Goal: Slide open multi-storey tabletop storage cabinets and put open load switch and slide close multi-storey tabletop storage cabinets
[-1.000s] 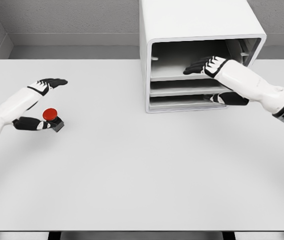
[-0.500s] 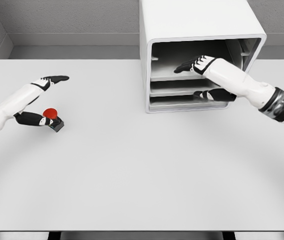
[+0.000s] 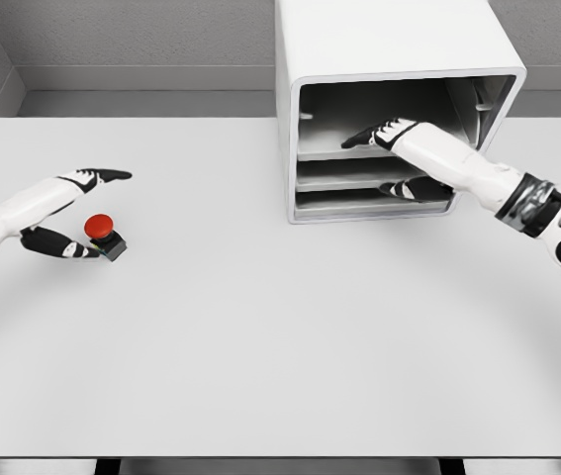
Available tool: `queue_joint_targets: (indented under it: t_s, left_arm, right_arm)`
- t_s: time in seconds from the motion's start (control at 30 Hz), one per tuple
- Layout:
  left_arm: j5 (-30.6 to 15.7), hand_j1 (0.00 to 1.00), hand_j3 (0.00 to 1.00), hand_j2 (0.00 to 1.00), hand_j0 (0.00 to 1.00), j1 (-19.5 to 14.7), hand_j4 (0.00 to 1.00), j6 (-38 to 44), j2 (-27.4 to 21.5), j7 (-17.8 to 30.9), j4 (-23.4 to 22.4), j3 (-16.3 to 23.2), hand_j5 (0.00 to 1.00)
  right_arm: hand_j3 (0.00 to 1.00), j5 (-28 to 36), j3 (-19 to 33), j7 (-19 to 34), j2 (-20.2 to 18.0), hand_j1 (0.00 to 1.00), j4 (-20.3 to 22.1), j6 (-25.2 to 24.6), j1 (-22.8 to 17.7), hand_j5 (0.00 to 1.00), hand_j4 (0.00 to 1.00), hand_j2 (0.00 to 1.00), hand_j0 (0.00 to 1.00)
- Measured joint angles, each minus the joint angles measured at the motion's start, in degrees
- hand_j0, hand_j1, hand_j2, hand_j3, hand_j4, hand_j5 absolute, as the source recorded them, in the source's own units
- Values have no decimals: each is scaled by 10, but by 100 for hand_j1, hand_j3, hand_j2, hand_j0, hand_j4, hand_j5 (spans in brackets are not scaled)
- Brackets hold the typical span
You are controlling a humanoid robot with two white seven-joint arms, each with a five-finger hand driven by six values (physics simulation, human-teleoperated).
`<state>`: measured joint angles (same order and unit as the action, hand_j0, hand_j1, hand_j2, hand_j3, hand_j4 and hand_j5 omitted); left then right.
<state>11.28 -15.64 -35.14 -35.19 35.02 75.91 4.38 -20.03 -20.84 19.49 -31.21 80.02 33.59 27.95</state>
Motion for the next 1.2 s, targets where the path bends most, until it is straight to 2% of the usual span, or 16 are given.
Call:
queue_joint_targets:
  t_s: [0.2,0.43,0.57,0.93,1.2]
  left_arm:
    - [39,100,100,100,100,-11,100,0,-3,0,-11,10,100]
    - [86,100,100,100,100,-13,100,0,-4,0,13,13,100]
    - [87,100,100,100,100,-25,100,0,-4,0,14,20,100]
    - [86,100,100,100,100,-28,100,0,-19,0,4,52,100]
    - [82,100,100,100,100,-37,100,0,-25,0,-1,50,100]
  right_arm:
    - [82,-7,-1,0,2,82,-7,-2,-2,82,82,82,82]
    - [82,-4,-2,0,-2,82,-6,-3,-8,82,82,82,82]
    - [82,-5,-2,0,-5,82,-3,-2,-12,82,82,82,82]
    - [83,-3,3,1,-38,83,28,0,-26,83,83,83,83]
    - [84,2,6,-1,-54,84,52,1,-43,84,84,84,84]
